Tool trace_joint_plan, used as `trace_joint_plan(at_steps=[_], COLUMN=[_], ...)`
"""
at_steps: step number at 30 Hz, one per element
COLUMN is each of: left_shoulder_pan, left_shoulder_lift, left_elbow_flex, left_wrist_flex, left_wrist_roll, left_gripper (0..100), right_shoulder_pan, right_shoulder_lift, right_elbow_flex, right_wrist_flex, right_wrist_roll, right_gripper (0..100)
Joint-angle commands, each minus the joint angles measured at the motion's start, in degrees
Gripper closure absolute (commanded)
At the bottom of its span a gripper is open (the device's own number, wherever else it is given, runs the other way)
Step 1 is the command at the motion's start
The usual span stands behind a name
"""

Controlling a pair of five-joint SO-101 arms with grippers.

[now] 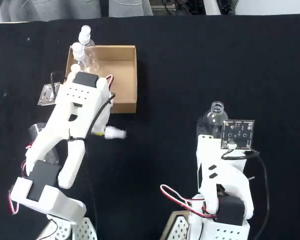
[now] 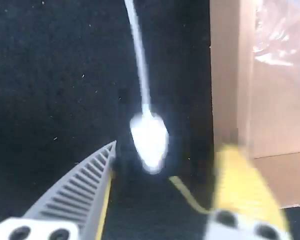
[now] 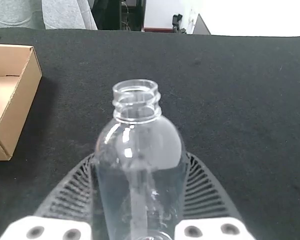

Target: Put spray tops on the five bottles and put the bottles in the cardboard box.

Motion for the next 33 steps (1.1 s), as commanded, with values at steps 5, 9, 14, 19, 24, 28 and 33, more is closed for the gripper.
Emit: trace_joint_plan(at_steps=[5, 9, 14, 19, 24, 28, 33], left_shoulder_pan=[-0.7, -1.0, -1.1, -1.2, -1.2, -1.2, -3.1], left_shoulder_lift=[-0.8, -0.9, -0.9, -2.3, -8.4, -12.0, -12.4], left_elbow_flex=[-3.1, -3.2, -3.5, -4.5, -4.4, -3.9, -4.0], left_wrist_flex=[-0.4, -0.3, -0.2, 1.1, 4.9, 6.3, 7.0], left_wrist_roll=[0.5, 0.4, 0.5, 0.3, 0.1, -1.6, -14.2], left_gripper=[51, 51, 51, 51, 51, 51, 51], right_shoulder_pan=[1.3, 1.3, 1.3, 1.3, 1.3, 1.3, 1.3], right_shoulder_lift=[-2.8, -2.8, -2.8, -2.8, -2.8, -2.8, -2.8], right_elbow_flex=[-0.2, -0.2, -0.2, -0.2, -0.2, -0.2, -0.2], right_wrist_flex=[-0.6, -0.6, -0.6, -0.6, -0.6, -0.6, -0.6], right_wrist_roll=[0.2, 0.2, 0.2, 0.2, 0.2, 0.2, 0.2], right_gripper=[96.3, 96.3, 96.3, 96.3, 96.3, 96.3, 96.3])
